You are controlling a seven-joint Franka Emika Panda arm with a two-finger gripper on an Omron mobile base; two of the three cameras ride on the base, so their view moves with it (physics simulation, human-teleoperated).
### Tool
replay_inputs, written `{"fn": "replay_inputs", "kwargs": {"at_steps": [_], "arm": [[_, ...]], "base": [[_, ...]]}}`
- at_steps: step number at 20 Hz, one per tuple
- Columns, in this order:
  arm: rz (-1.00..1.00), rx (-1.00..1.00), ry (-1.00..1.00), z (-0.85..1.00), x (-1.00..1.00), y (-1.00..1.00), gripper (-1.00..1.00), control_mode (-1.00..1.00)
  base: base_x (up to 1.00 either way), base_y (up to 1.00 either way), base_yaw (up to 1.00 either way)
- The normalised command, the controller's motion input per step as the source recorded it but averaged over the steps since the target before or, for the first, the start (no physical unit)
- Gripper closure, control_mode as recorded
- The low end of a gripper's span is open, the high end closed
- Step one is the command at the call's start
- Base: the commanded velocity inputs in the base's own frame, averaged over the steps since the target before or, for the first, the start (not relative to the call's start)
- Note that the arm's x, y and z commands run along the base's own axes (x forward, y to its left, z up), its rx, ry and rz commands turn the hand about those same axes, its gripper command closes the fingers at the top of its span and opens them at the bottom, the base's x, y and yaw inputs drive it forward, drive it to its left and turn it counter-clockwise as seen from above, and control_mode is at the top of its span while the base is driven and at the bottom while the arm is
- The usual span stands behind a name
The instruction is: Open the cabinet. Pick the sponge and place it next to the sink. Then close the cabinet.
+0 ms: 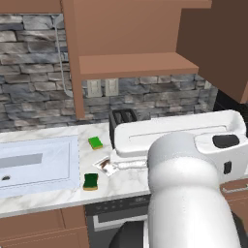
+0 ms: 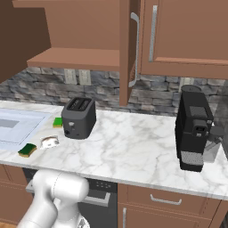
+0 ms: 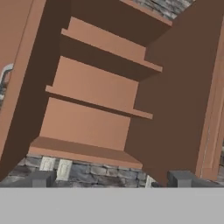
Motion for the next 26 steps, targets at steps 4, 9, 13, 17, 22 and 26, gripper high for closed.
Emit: {"fn": "replay_inputs", "kwargs": {"at_steps": [4,9,13,17,22,26], "arm": [[-0.20,-0.02,0.00,0.00,0.00,0.20,-1.00,-1.00],[-0.16,0.00,0.00,-0.12,0.14,0.12,-1.00,-1.00],[-0.12,0.00,0.00,-0.21,0.26,0.09,-1.00,-1.00],[-0.09,0.00,0.00,-0.18,0.27,0.07,-1.00,-1.00],[-0.08,0.00,0.00,-0.02,0.11,0.11,-1.00,-1.00],[-0.08,0.00,0.00,0.00,0.00,0.11,-1.00,-1.00]], "base": [[0.00,0.00,0.00],[0.00,0.00,0.00],[0.00,0.00,0.00],[0.00,0.00,0.00],[0.00,0.00,0.00],[0.00,0.00,0.00]]}}
